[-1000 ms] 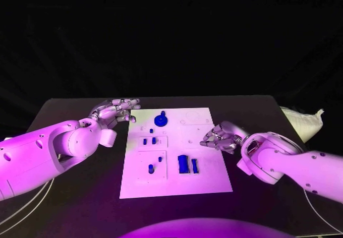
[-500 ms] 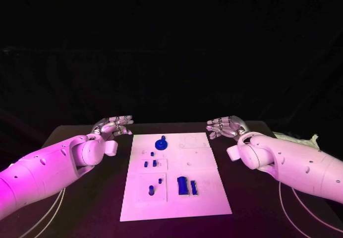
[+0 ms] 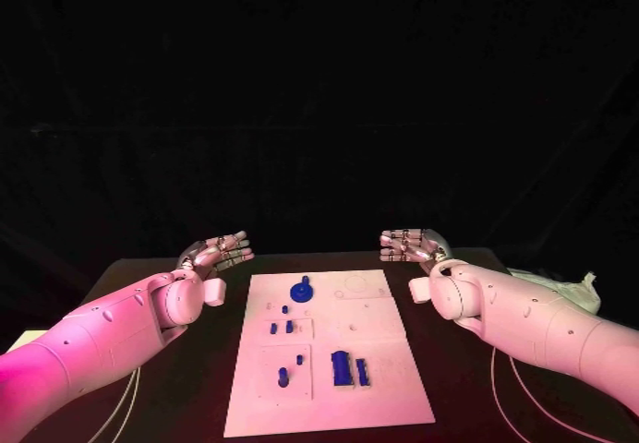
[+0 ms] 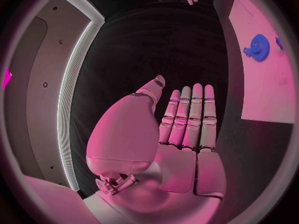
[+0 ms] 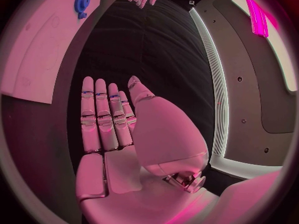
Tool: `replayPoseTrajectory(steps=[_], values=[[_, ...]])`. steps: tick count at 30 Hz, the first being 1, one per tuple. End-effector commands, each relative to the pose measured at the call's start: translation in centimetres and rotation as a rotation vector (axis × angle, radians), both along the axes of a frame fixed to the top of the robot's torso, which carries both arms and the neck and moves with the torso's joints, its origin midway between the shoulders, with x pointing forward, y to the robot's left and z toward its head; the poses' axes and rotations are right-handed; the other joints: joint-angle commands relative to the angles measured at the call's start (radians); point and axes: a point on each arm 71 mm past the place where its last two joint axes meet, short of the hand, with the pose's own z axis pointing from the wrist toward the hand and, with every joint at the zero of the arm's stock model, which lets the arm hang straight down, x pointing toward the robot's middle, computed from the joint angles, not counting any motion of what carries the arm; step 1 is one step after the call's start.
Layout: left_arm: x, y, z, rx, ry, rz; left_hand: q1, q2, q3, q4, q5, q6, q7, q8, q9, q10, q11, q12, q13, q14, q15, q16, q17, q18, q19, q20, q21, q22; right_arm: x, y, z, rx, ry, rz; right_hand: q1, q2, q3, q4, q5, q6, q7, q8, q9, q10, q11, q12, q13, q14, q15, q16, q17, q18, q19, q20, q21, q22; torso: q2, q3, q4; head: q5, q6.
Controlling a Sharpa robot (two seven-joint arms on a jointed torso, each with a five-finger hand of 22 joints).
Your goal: Assemble the parts on the task board
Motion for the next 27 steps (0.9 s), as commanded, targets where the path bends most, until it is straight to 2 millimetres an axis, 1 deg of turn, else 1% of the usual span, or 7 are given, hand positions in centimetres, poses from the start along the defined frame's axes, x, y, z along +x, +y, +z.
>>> replayPoseTrajectory(steps=[1, 4, 10, 11, 14, 19, 27], values=[[0.0, 0.0, 0.0, 0.000, 0.000, 0.000, -0.414, 0.089, -0.071, -0.083, -0.035, -0.286, -0.062, -0.031, -0.066, -0.296, -0.049, -0.065, -0.064, -0.272, -0.040, -0.125, -0.054, -0.049, -0.247, -0.069, -0.049, -0.133, 0.0, 0.0, 0.0, 0.000, 0.000, 0.000, -0.443, -0.001, -0.033, -0.076, -0.076, -0.296, -0.060, -0.065, -0.039, -0.346, -0.040, -0.071, -0.075, -0.350, -0.031, -0.064, -0.050, -0.053, -0.312, -0.064, -0.059, -0.082, 0.000, 0.0001, -0.0002, 0.000, 0.000], [-0.1, -0.2, 0.1, 0.006, -0.002, 0.003, -0.500, 0.089, -0.086, -0.083, -0.042, -0.344, -0.074, -0.104, -0.066, -0.358, -0.060, -0.080, -0.064, -0.329, -0.049, -0.155, -0.067, -0.049, -0.299, -0.082, -0.062, -0.163, -0.1, 0.3, 0.2, 0.002, -0.006, -0.001, -0.538, -0.001, -0.105, -0.076, -0.076, -0.358, -0.072, -0.065, -0.048, -0.417, -0.048, -0.071, -0.075, -0.422, -0.108, -0.064, -0.061, -0.053, -0.378, -0.077, -0.071, -0.082, 0.004, 0.0015, -0.0040, 0.008, 0.006], [-0.9, -0.9, 0.5, 0.036, -0.017, 0.015, -0.685, 0.089, -0.114, -0.083, -0.118, -0.474, -0.101, -0.104, -0.066, -0.493, -0.082, -0.107, -0.064, -0.452, -0.137, -0.204, -0.088, -0.066, -0.409, -0.116, -0.148, -0.218, -0.6, 1.6, 1.3, 0.015, -0.033, -0.004, -0.732, -0.001, -0.105, -0.076, -0.076, -0.488, -0.099, -0.065, -0.127, -0.570, -0.068, -0.071, -0.075, -0.576, -0.108, -0.064, -0.083, -0.076, -0.518, -0.107, -0.096, -0.082, 0.025, 0.0086, -0.0237, 0.050, 0.034], [-1.1, -1.1, 0.6, 0.043, -0.021, 0.018, -0.715, 0.089, -0.119, -0.083, -0.118, -0.495, -0.105, -0.104, -0.066, -0.515, -0.086, -0.111, -0.064, -0.471, -0.137, -0.212, -0.092, -0.071, -0.426, -0.121, -0.148, -0.227, -0.8, 2.0, 1.6, 0.018, -0.040, -0.005, -0.763, -0.001, -0.105, -0.076, -0.076, -0.509, -0.103, -0.065, -0.127, -0.594, -0.139, -0.071, -0.075, -0.601, -0.108, -0.064, -0.086, -0.081, -0.540, -0.111, -0.100, -0.082, 0.029, 0.0099, -0.0272, 0.057, 0.039], [-1.9, -1.8, 1.1, 0.070, -0.038, 0.029, -0.789, 0.089, -0.131, -0.083, -0.118, -0.547, -0.116, -0.104, -0.066, -0.568, -0.164, -0.123, -0.064, -0.521, -0.137, -0.232, -0.166, -0.077, -0.470, -0.135, -0.148, -0.249, -1.4, 3.2, 2.5, 0.029, -0.060, -0.009, -0.841, -0.001, -0.105, -0.076, -0.076, -0.561, -0.114, -0.065, -0.127, -0.655, -0.139, -0.071, -0.075, -0.663, -0.108, -0.064, -0.161, -0.089, -0.596, -0.123, -0.110, -0.082, 0.037, 0.0125, -0.0344, 0.072, 0.049], [-4.0, -3.2, 2.5, 0.129, -0.085, 0.054, -0.897, 0.089, -0.148, -0.083, -0.118, -0.623, -0.199, -0.104, -0.066, -0.647, -0.164, -0.208, -0.064, -0.592, -0.137, -0.260, -0.166, -0.088, -0.534, -0.155, -0.148, -0.281, -3.3, 5.7, 4.4, 0.052, -0.093, -0.017, -0.954, -0.001, -0.105, -0.076, -0.076, -0.637, -0.196, -0.065, -0.127, -0.745, -0.139, -0.071, -0.075, -0.753, -0.108, -0.064, -0.161, -0.102, -0.678, -0.140, -0.187, -0.082, 0.040, 0.0136, -0.0374, 0.079, 0.053], [-7.6, -5.2, 5.1, 0.208, -0.175, 0.093, -1.030, 0.089, -0.225, -0.083, -0.118, -0.716, -0.199, -0.104, -0.066, -0.744, -0.164, -0.208, -0.064, -0.680, -0.137, -0.295, -0.166, -0.163, -0.612, -0.239, -0.148, -0.321, -6.6, 8.4, 6.6, 0.072, -0.113, -0.027, -1.095, -0.001, -0.105, -0.076, -0.076, -0.731, -0.196, -0.065, -0.127, -0.855, -0.139, -0.071, -0.075, -0.864, -0.108, -0.064, -0.161, -0.177, -0.778, -0.215, -0.187, -0.082, 0.040, 0.0136, -0.0374, 0.079, 0.053]])
